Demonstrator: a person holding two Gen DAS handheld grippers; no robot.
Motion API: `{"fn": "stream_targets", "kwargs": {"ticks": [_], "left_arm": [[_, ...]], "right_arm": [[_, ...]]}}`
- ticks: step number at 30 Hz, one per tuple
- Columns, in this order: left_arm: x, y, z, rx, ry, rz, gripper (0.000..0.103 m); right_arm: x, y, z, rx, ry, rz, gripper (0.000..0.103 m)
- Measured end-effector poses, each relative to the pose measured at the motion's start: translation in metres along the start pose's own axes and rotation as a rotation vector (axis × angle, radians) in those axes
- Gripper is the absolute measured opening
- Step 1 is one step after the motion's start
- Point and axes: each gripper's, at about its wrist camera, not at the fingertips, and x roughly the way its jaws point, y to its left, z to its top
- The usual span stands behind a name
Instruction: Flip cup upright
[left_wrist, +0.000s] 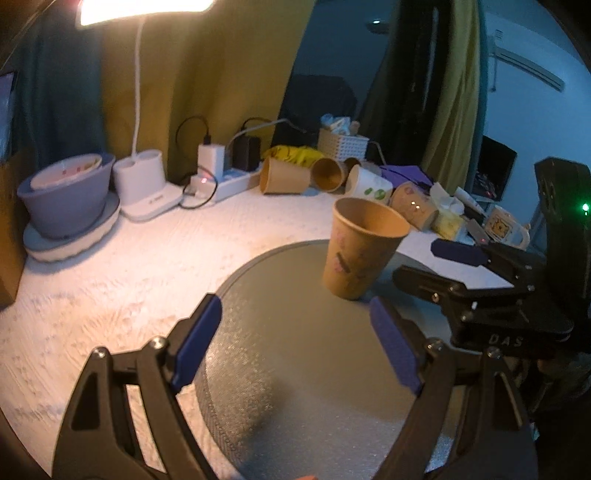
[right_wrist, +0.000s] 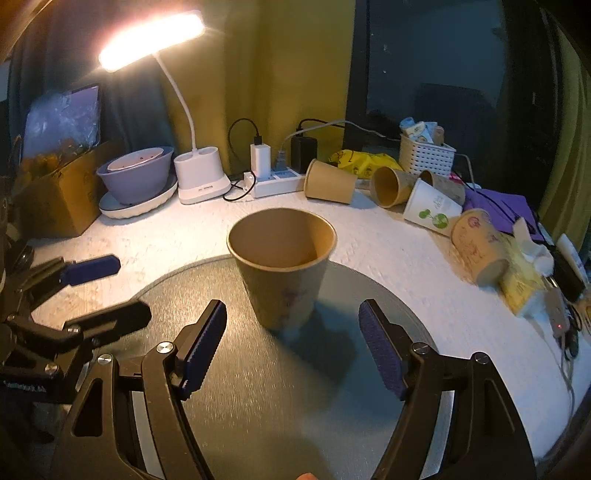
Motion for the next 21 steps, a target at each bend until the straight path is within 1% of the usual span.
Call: {"fn": "stream_targets", "kwargs": {"ticks": [5, 6, 8, 11, 15, 21], "left_arm": [[-0.009, -0.013, -0.002, 0.061, -0.041, -0.017, 0.084], [-0.01, -0.015, -0.002, 0.066, -0.045, -0.03, 0.084], [-0.011, -0.017, -0.003, 0.059, -0.038, -0.085, 0.084], [-0.014, -0.02, -0.003, 0.058, -0.043, -0.12, 0.084], [-0.025, -0.024, -0.001, 0.058, -0.088, -0.152, 0.084], [-0.042, -0.034, 0.002, 0.093, -0.148, -0.178, 0.084]], "right_arm": [[-0.019, -0.003, -0.01, 0.017, -0.004, -0.019, 0.077], [-0.023, -0.003, -0.012, 0.019, -0.006, -0.022, 0.077], [-0.031, -0.005, -0.016, 0.026, -0.01, -0.032, 0.077], [-0.045, -0.006, -0.022, 0.031, -0.019, -0.045, 0.077], [-0.061, -0.009, -0.027, 0.032, -0.035, -0.056, 0.077], [-0.082, -0.011, -0.03, 0.034, -0.067, -0.067, 0.077]]}}
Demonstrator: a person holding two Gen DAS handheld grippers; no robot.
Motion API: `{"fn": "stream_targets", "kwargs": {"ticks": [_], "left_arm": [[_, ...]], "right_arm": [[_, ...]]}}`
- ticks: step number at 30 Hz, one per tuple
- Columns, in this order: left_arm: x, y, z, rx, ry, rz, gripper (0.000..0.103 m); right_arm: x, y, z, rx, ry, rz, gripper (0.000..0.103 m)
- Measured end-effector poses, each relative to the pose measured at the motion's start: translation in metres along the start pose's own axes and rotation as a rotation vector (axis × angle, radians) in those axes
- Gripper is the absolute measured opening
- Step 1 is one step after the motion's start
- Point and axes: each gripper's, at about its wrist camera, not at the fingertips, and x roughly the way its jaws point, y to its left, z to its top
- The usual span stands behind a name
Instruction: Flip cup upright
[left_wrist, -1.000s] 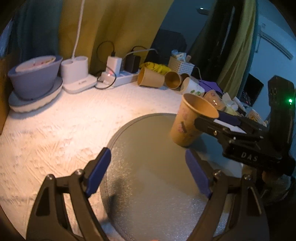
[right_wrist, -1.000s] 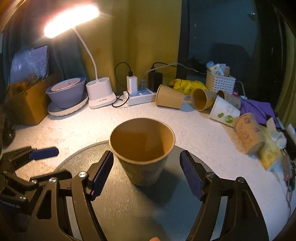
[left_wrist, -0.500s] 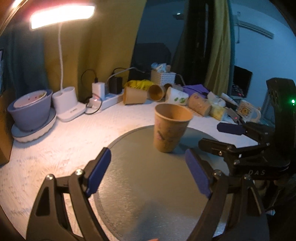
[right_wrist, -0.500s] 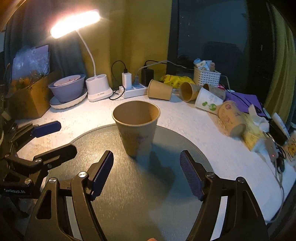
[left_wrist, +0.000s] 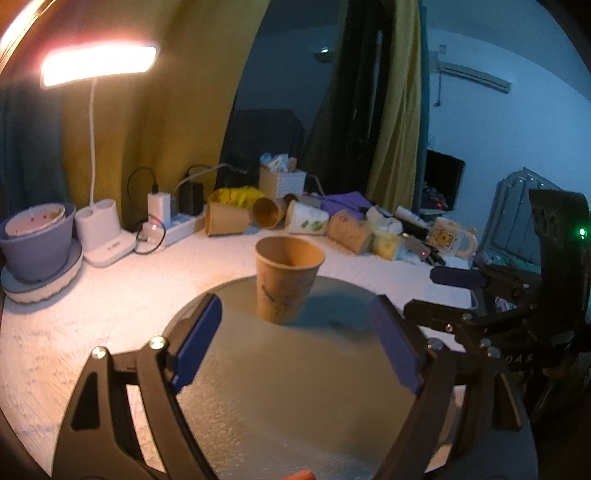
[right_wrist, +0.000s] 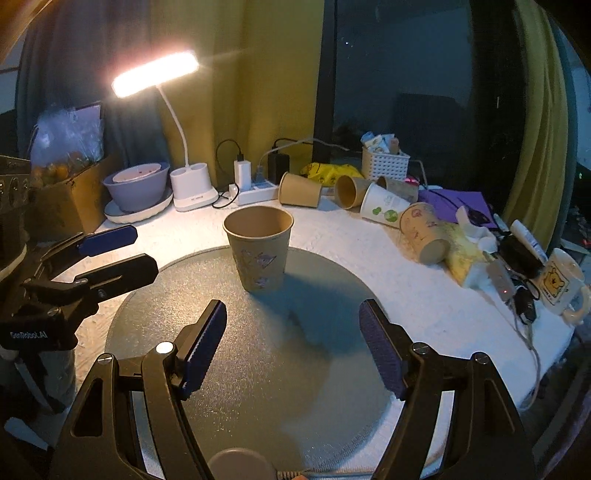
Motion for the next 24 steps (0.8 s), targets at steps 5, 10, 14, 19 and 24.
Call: {"fn": "stream_targets", "kwargs": {"ticks": [5, 10, 14, 19, 24], "left_arm": [[-0.015, -0.015, 0.006, 0.043, -0.058, -0.016, 0.095], [-0.029, -0.029, 0.016, 0.071, -0.104, -0.015, 0.096], [-0.034, -0.034, 0.028, 0.058, -0.077, 0.031, 0.096], [-0.04, -0.035, 0.046, 0.025, -0.072, 0.06, 0.096], [-0.054, -0.042, 0.06, 0.028, -0.125, 0.083, 0.096]], "right_arm": [[-0.018, -0.004, 0.005, 0.007, -0.041, -0.012, 0.077], [-0.037, -0.004, 0.014, 0.009, -0.086, -0.018, 0.077], [-0.051, -0.004, 0.022, 0.003, -0.114, -0.026, 0.077], [-0.068, -0.005, 0.033, 0.01, -0.155, -0.023, 0.077], [-0.077, -0.005, 0.042, 0.013, -0.173, -0.018, 0.077]]}}
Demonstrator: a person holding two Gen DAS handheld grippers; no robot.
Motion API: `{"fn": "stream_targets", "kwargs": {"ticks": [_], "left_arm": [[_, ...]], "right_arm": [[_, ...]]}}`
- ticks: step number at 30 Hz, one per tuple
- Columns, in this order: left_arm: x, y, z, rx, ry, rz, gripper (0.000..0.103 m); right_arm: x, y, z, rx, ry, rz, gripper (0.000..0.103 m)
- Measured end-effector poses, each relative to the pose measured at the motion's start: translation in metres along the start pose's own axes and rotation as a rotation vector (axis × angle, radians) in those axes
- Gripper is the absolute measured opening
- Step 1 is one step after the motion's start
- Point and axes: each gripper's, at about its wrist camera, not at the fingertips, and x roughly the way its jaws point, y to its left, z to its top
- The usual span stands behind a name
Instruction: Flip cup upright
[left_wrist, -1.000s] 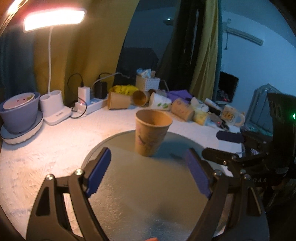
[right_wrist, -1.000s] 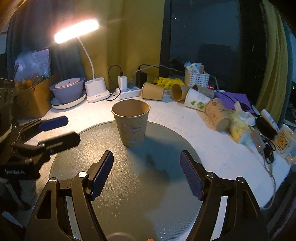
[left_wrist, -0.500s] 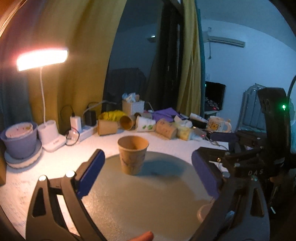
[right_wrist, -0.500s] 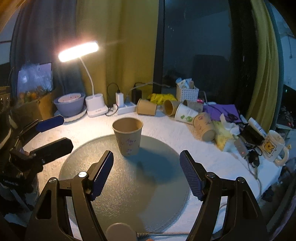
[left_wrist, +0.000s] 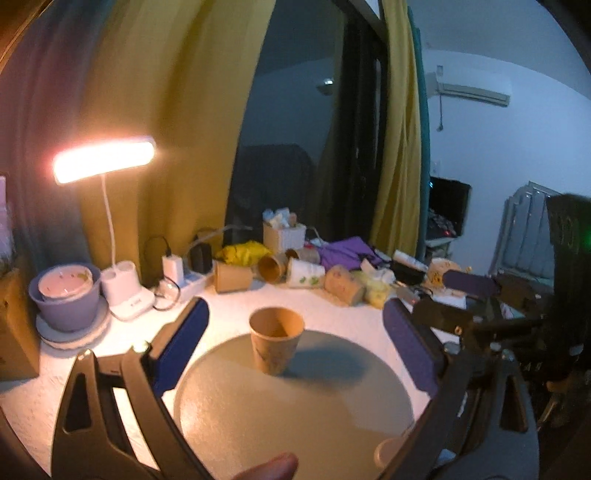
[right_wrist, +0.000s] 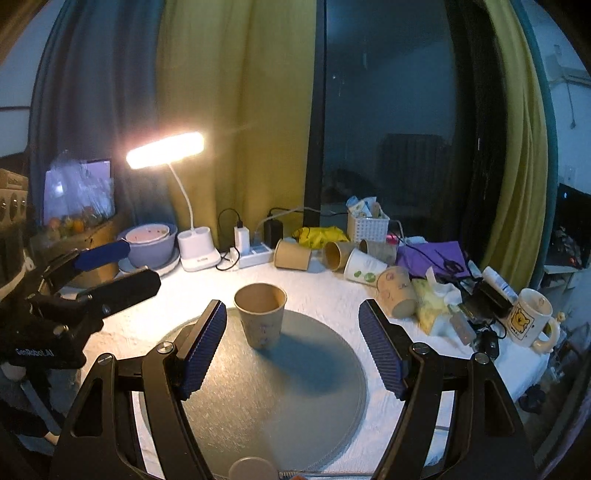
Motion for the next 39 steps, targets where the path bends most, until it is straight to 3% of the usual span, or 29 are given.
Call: {"fn": "stream_targets", "kwargs": {"ticks": [11, 18, 39], "left_arm": [[-0.012, -0.004, 0.033, 0.016, -0.007, 0.058, 0.096], [-0.038, -0.003, 0.055, 0.064, -0.076, 0.096, 0.096], [-0.034, 0.029, 0.068, 0.01, -0.031, 0.175, 0.096]], "right_arm": [[-0.016, 0.001, 0.026, -0.004, -0.046, -0.036, 0.077], [-0.027, 0.009, 0.045, -0.019, -0.077, -0.063, 0.077], [-0.014, 0.036, 0.08, -0.035, -0.093, -0.007, 0.078]]}}
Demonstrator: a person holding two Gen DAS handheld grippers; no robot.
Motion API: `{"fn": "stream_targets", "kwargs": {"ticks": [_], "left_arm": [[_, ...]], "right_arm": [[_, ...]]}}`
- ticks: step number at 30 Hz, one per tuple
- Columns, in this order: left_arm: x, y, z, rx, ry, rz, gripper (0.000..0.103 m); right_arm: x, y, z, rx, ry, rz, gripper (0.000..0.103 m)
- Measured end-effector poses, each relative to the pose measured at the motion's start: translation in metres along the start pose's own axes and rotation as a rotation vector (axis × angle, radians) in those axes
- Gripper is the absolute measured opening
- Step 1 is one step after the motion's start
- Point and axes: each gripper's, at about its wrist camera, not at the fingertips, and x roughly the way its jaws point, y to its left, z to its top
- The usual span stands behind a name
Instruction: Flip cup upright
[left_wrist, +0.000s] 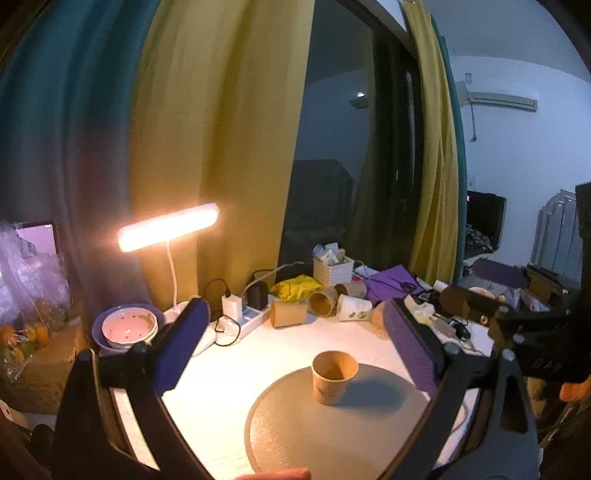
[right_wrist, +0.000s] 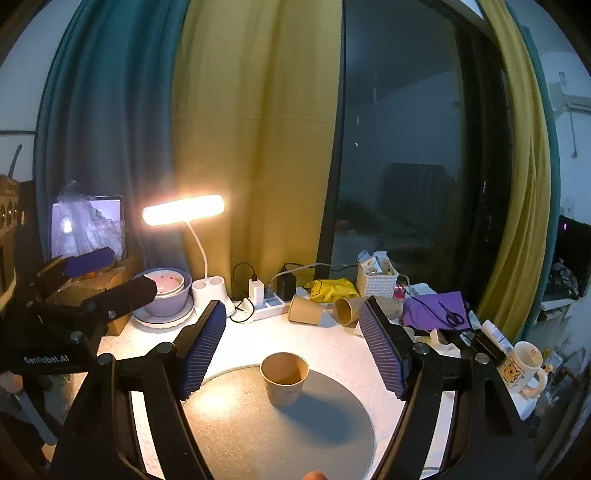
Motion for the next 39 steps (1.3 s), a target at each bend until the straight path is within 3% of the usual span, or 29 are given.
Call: {"fn": "stream_targets", "kwargs": {"ticks": [39], "left_arm": [[0.015, -0.002, -0.007, 0.022, 0.038, -0.005, 0.096]], "right_arm": [[0.006, -0.007, -0.008, 0.009, 0.045, -0.009, 0.078]]}}
